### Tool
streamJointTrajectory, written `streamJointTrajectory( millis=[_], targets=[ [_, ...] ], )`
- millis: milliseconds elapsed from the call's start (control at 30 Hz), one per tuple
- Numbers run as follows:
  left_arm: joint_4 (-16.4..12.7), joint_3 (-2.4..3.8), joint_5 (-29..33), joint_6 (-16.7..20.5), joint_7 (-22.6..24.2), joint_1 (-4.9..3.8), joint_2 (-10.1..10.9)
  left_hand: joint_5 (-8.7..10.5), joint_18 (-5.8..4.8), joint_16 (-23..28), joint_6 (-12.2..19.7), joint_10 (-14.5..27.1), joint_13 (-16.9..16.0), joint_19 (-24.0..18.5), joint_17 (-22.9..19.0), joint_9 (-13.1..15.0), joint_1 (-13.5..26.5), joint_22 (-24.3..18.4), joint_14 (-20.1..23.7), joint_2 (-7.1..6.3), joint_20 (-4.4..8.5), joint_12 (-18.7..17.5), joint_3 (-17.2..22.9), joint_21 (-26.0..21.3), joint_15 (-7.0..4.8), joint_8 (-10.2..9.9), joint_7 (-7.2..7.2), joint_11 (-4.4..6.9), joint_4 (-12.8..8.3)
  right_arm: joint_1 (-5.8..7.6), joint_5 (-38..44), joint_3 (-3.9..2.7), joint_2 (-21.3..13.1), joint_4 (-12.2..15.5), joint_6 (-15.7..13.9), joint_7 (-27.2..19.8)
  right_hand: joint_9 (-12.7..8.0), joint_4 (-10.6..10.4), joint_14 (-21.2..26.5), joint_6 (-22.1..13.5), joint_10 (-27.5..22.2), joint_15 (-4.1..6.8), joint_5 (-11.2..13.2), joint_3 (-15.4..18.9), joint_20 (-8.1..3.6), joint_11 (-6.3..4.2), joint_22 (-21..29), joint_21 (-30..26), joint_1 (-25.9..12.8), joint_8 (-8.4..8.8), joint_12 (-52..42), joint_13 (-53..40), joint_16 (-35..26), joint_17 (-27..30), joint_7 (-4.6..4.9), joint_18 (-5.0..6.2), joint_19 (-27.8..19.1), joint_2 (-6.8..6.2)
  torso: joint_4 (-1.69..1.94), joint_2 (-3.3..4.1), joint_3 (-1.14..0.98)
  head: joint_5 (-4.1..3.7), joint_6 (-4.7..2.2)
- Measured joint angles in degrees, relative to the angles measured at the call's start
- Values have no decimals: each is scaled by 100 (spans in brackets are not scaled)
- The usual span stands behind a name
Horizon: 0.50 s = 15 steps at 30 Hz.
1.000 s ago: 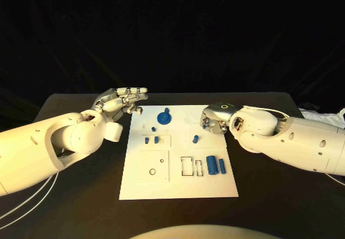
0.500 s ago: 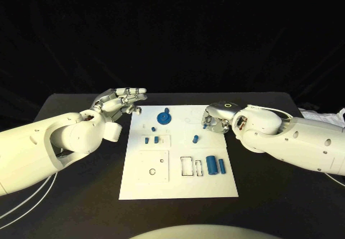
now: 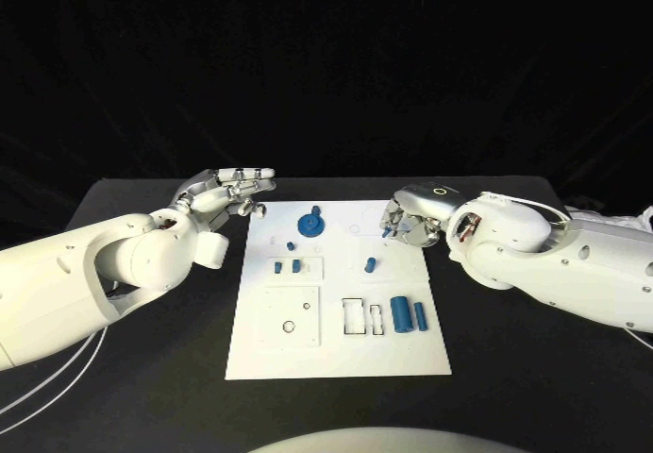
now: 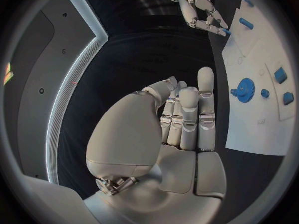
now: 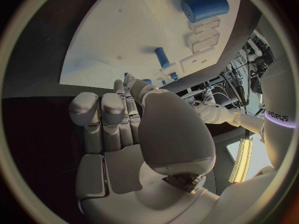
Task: Assemble the parts on the task board
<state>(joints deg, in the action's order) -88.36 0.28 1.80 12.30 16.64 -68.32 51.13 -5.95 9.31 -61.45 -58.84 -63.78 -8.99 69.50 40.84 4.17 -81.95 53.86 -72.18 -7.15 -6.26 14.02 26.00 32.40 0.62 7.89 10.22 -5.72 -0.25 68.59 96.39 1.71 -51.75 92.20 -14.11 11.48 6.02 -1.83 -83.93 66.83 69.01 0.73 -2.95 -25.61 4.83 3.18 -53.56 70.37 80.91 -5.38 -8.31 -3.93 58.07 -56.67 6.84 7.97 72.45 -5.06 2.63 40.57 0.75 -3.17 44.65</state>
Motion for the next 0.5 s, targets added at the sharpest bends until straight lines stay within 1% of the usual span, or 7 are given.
streamJointTrajectory(
  millis=[67, 200, 267, 333, 500],
  targets=[
    [7, 0, -1, -2, -2, 0, -2, 0, 0, 0, 0, 0, 0, 0, 0, 0, 0, 0, 0, 0, 0, 0, 0, 0, 0, 0, 0, 0, 0, 5, -27, -3, 2, 145, -18, 3, 0, 0, 0, 0, 0, 0, 0, 0, 0, 0, 0, 0, 0, 0, 0, 0, 0, 0, 0, 0, 0, 0, -2, 1, -1, 16, -7],
    [28, 0, -2, -8, -4, 1, -24, 0, 0, 0, 0, 0, 0, 0, 0, 0, 0, 0, 0, 0, 0, 0, 0, 0, 0, 0, 0, 0, 0, 6, -49, -5, 127, 366, -36, 9, -1, 0, 0, -2, 0, 0, 0, 0, 0, 0, -7, 22, 0, 0, 23, 0, 25, -11, 0, 0, 0, 0, -4, 1, -1, 94, -42],
    [39, 0, -2, -11, -5, 3, -39, 0, -1, 0, 0, 0, 1, 0, -5, 0, 0, -5, 0, 0, 0, 0, 0, 0, 0, 0, 0, 0, 0, 5, -48, -5, 207, 440, -38, 12, -1, 0, 0, -3, 0, 0, 0, 0, 0, 0, -7, 22, 0, 2, 23, 6, 25, -11, 2, 0, 0, 0, -2, 1, -1, 122, -49],
    [47, 0, -2, -14, -6, 7, -54, 0, 0, 0, 0, 0, 1, 0, -5, 0, 0, -5, 0, 0, 0, 0, 0, 0, 0, 0, 0, 0, 0, 1, -31, -5, 303, 495, -38, 21, 0, 0, 0, -4, 0, 0, 0, 0, 0, 0, -7, 22, 0, 16, 23, 7, 25, -11, 2, 0, 0, 0, 2, 1, 0, 156, -49],
    [56, -1, -4, -21, -9, 14, -80, 0, 0, 0, 0, 0, 1, 0, -5, 0, 0, -5, 0, 0, 0, 0, 0, 0, 0, 0, 0, 0, 0, -29, 60, 12, 533, 575, -34, 49, 0, -17, 0, -6, 0, 0, 0, -17, 0, 0, -13, 22, -15, 24, 37, 7, 25, -19, 3, 0, 0, 15, 4, 1, 3, 272, -13]
  ],
)
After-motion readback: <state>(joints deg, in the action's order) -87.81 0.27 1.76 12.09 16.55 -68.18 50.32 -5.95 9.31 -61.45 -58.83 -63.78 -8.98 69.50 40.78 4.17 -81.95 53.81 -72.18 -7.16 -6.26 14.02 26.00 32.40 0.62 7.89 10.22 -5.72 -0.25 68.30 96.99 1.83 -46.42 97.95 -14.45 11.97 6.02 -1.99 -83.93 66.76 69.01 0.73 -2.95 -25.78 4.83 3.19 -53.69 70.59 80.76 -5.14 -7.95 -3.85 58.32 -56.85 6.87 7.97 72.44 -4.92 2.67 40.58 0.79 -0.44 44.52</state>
